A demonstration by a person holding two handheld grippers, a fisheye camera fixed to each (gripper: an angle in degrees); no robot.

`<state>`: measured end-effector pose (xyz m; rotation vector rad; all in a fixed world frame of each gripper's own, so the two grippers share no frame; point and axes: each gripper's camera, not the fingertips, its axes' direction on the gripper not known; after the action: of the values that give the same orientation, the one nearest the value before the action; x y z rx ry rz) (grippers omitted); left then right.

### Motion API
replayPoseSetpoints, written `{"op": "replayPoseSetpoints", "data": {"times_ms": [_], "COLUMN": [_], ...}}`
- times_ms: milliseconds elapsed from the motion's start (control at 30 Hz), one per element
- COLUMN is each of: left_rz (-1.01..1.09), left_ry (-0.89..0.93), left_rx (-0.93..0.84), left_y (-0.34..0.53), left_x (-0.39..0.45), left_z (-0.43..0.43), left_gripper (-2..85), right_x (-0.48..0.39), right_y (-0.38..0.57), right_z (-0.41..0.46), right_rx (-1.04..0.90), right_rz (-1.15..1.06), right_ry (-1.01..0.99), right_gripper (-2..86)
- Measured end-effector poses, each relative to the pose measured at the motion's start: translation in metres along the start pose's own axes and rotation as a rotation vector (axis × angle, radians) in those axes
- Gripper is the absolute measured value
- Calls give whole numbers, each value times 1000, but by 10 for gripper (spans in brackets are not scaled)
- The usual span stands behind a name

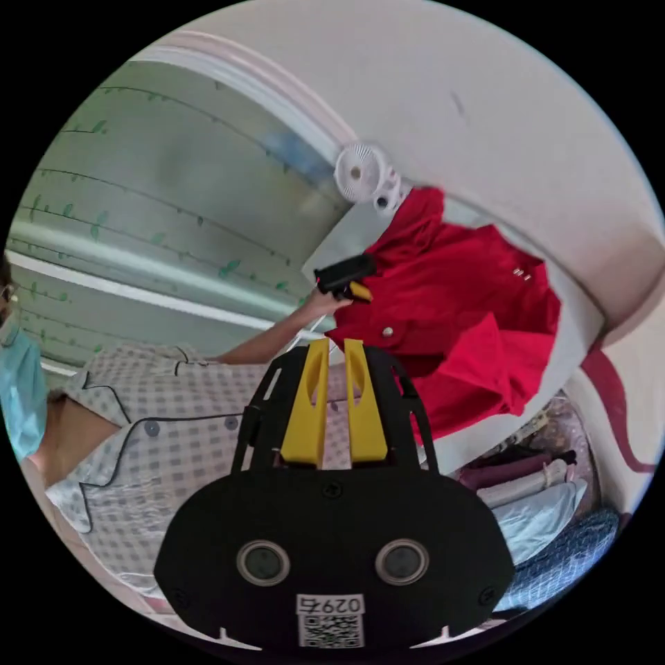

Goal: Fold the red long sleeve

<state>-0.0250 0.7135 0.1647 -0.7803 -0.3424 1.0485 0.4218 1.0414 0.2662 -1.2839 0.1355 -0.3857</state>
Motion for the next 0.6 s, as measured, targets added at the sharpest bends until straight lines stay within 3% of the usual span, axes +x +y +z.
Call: {"op": "replayPoseSetpoints", "data": {"times_ms": [67,133,300,400,600], "left_rz": [-72,-142,-76,-73,1], "left_ry": [75,239,587,538,480], "left_rx": [36,150,313,326,317], "left_y": [17,56,110,104,40], "left_x": [-23,-53,-76,-75,-73], "left_z": [-2,-12,-20,-14,-15], "left_gripper": [-5,8,81,98,150], "right_x": [22,54,129,165,181], "right_y": [3,36,113,132,126], "right_z": [23,8,-31,-25,14], "right_rx": [-61,59,255,275,340], "right_rz": [-1,52,389,505,403], "right_ry": [-181,-307,-142,-121,-443], "right_gripper": [14,9,7,6,-1]}}
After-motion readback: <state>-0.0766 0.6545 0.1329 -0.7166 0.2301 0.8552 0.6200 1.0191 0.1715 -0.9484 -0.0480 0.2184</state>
